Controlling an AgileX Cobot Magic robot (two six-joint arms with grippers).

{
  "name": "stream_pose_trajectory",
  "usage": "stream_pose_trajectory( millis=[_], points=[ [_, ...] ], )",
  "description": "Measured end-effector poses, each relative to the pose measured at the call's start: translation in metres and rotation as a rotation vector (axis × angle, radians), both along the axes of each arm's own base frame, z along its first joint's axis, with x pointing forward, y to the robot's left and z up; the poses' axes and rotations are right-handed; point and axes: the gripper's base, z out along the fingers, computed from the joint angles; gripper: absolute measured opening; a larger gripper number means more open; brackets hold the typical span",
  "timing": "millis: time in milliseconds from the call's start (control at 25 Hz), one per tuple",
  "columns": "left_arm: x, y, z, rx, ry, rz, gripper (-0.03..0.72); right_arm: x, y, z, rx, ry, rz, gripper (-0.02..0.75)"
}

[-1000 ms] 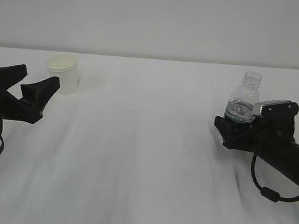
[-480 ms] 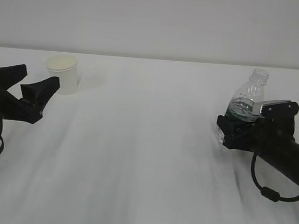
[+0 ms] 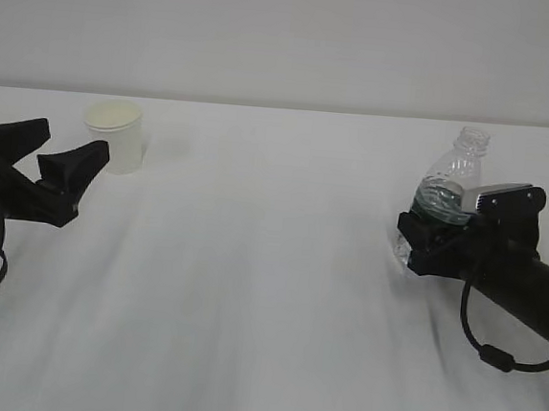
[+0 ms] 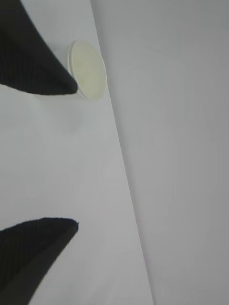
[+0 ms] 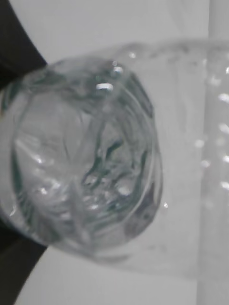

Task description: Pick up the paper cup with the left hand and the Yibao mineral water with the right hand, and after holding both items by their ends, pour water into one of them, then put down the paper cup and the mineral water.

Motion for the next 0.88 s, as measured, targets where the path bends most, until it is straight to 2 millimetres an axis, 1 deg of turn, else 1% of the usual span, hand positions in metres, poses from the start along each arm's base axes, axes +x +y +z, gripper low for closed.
stream_pose_trajectory(
  millis=[320,440,720,880],
  points=[
    [0.000,0.000,0.000,0.000,0.000,0.000,0.574,0.000,0.001,0.000,-0.016,-0.007,0.015,0.414],
    [0.000,0.000,0.000,0.000,0.000,0.000,0.574,-0.002,0.002,-0.001,-0.077,-0.031,0.044,0.414],
    [0.000,0.000,0.000,0.000,0.000,0.000,0.573,-0.017,-0.001,-0.004,-0.140,-0.044,0.044,0.414],
    [0.000,0.000,0.000,0.000,0.000,0.000,0.573,-0.028,-0.003,0.002,-0.186,-0.037,0.035,0.414]
  ],
)
